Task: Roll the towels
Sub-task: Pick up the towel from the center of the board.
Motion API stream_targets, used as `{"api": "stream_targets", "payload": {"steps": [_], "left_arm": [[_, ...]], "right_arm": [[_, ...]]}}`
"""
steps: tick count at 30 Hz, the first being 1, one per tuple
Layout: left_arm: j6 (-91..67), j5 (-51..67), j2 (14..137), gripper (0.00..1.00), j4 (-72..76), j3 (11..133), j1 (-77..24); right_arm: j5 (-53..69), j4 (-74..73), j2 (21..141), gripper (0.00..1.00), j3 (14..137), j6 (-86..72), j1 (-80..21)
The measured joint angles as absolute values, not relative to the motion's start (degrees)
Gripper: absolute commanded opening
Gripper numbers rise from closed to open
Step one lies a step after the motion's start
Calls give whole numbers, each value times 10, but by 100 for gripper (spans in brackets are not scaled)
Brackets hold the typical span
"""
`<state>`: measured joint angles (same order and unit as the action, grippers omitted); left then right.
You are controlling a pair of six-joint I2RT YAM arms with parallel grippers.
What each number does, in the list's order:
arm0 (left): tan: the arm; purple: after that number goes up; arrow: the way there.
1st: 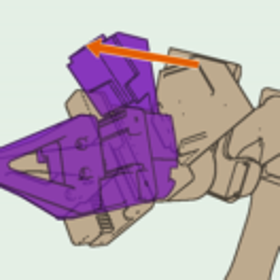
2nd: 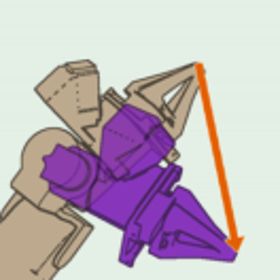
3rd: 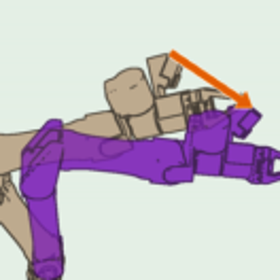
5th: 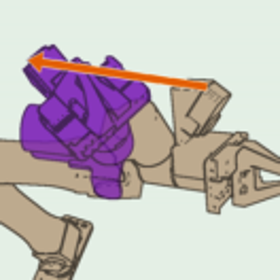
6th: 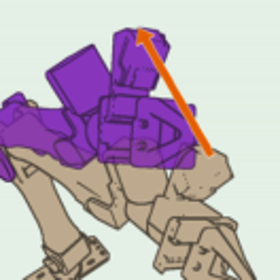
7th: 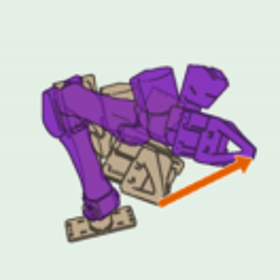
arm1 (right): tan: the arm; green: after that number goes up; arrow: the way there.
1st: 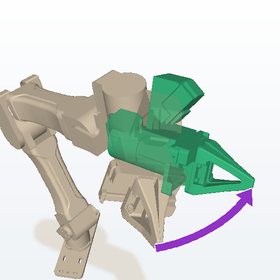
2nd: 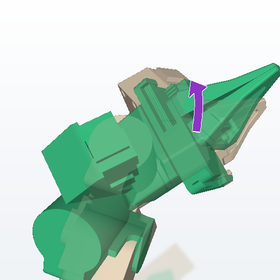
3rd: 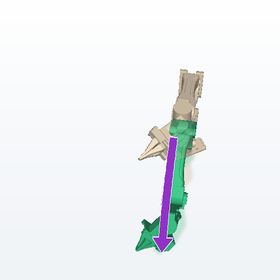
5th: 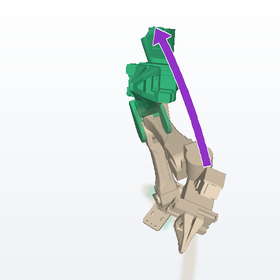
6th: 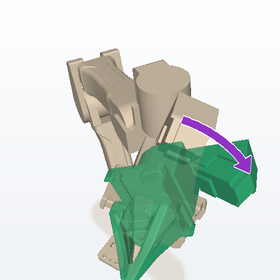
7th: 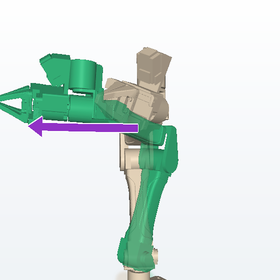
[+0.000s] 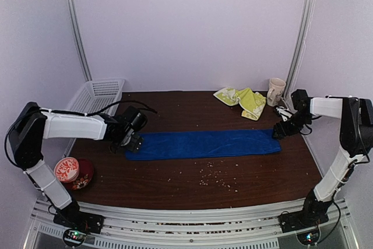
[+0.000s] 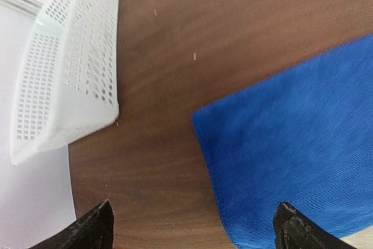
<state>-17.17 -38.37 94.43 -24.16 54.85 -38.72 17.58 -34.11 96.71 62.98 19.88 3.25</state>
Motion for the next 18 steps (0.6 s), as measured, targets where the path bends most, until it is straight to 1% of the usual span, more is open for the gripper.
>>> {"api": "stream_targets", "payload": {"steps": [5,8,13,18], "left_arm": [[-172,-351,877,98,-239,570,-387],[-174,-333,846,98,-240,570,-389],[-178,-302,812,98,-241,562,-399],[-178,-287,795,98,-242,548,-409]], "right_arm": [[248,-344,981,69,629,160,59],[276,-343,998,74,626,144,68],[307,-341,1029,72,616,125,87],[324,-329,1027,69,608,107,104]]}}
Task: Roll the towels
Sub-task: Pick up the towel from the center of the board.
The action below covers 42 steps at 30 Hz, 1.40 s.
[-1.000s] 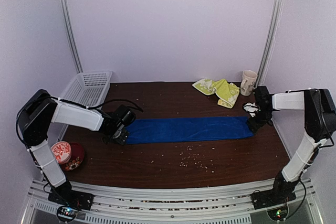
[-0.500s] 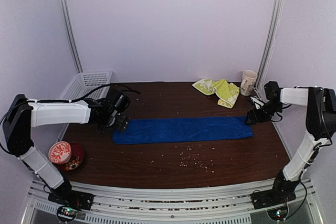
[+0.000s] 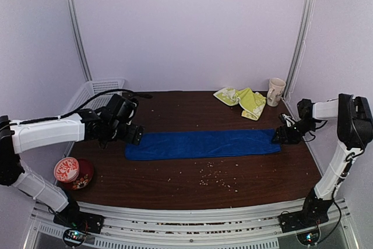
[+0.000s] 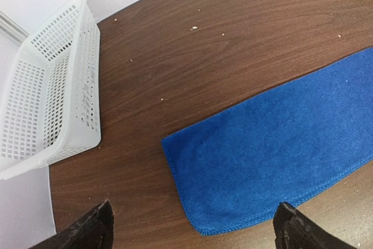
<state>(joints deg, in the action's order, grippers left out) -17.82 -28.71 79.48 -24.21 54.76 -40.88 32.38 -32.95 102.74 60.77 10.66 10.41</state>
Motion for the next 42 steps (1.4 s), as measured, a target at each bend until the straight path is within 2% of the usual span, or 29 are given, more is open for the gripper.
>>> {"api": "stream_targets", "payload": {"steps": [20,27,28,37,42], "left_arm": [[-193,-288,785,98,-241,546,-418],[-199,-293,790,98,-241,546,-427],[-199,-295,791,98,-241,547,-428],[-203,-298,795,98,-241,548,-440],[-207,-299,795,98,-241,549,-442]], "right_arm": [[365,-271,1009,56,560,53,111],[371,-258,1018,44,560,39,113],[373,-256,1020,39,560,38,113],[377,-244,1029,26,560,29,114],[375,-239,1033,11,560,25,114]]}}
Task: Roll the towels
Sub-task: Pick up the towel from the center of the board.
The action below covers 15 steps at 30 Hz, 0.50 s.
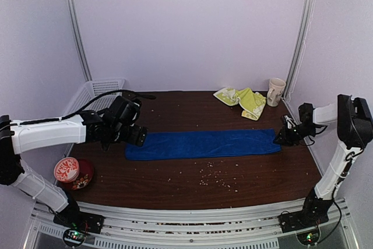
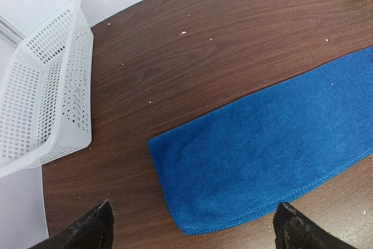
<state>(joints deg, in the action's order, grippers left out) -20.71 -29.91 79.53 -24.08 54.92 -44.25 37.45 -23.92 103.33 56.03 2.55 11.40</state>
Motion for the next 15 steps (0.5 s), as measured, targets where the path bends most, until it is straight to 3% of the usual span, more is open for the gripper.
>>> {"api": "stream_targets", "payload": {"steps": [2,15], "left_arm": [[-207,-300,796,98,-241,550,-445],[-208,-305,800,98,-241,553,-452]], "right_arm": [[373,-238,1036,0,561,25,114],[347,-271,1034,0,578,32,111]]}}
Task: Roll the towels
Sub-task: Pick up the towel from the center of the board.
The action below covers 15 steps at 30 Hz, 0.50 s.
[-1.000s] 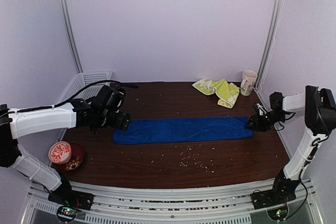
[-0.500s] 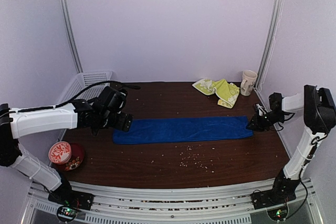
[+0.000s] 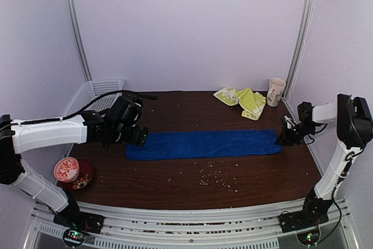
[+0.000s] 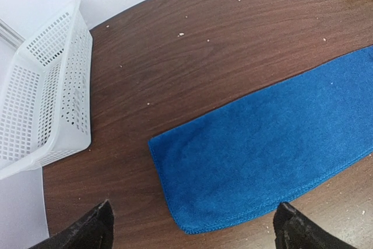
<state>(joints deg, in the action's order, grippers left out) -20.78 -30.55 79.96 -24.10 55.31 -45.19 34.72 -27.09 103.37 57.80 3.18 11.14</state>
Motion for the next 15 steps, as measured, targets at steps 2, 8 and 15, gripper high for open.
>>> {"api": "stream_targets", "payload": {"steps": [2,8,15], "left_arm": [[-208,-307,799,98,-241,553,-452],[-210,-307,796,98,-241,552,-452],[-215,-306,791,98,-241,544,-453]], "right_arm": [[333,-279,1021,0,577,32,112],[312,-292,996,0,581,32,138],[282,-305,974,0,604,36,181]]}}
